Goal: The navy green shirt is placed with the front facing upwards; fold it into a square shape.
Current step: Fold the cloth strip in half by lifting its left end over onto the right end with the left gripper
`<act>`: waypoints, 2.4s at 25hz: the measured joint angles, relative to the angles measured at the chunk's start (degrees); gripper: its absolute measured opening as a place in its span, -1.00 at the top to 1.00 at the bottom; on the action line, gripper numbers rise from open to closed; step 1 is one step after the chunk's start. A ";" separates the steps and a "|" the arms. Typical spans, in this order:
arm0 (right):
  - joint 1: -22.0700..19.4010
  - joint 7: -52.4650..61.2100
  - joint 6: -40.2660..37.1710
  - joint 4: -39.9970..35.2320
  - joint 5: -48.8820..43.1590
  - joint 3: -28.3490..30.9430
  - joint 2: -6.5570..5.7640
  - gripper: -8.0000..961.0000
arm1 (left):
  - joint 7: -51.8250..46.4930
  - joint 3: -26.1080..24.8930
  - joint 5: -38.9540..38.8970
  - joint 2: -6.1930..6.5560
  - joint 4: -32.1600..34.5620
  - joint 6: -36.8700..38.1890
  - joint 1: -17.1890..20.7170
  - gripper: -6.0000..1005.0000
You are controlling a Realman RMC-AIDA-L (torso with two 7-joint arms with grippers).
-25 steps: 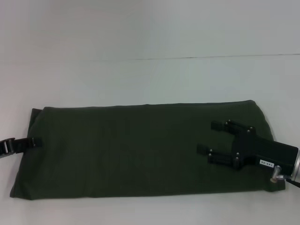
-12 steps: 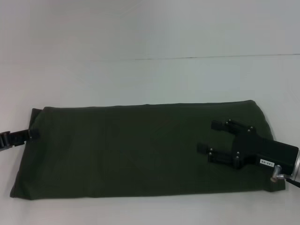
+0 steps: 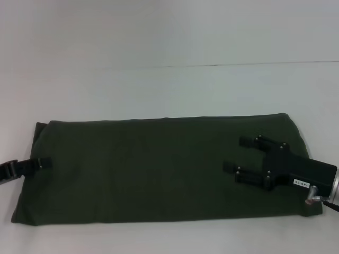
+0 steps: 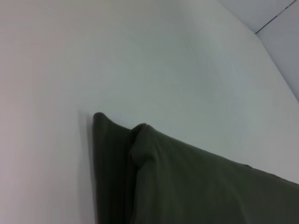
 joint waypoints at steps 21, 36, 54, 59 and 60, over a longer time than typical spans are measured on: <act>0.24 0.49 0.22 0.00 0.06 0.17 0.00 -0.84 | 0.66 0.35 2.81 -0.05 -2.24 -3.67 0.04 -0.44; 0.33 0.93 0.34 0.00 0.09 0.46 0.00 -0.85 | -0.03 -0.68 0.93 0.33 0.25 -2.75 -0.34 -0.45; 0.70 0.39 1.81 0.82 0.09 0.45 0.07 -0.85 | -12.72 6.34 4.77 0.01 9.62 -0.46 -2.11 -0.50; 0.70 0.26 1.93 1.11 0.12 0.47 0.09 -0.85 | -12.84 7.25 5.79 -0.05 7.39 -2.99 -2.42 -0.54; 0.69 0.26 1.93 1.12 0.12 0.49 0.09 -0.85 | -12.86 7.32 6.26 -0.06 7.14 -3.38 -2.46 -0.53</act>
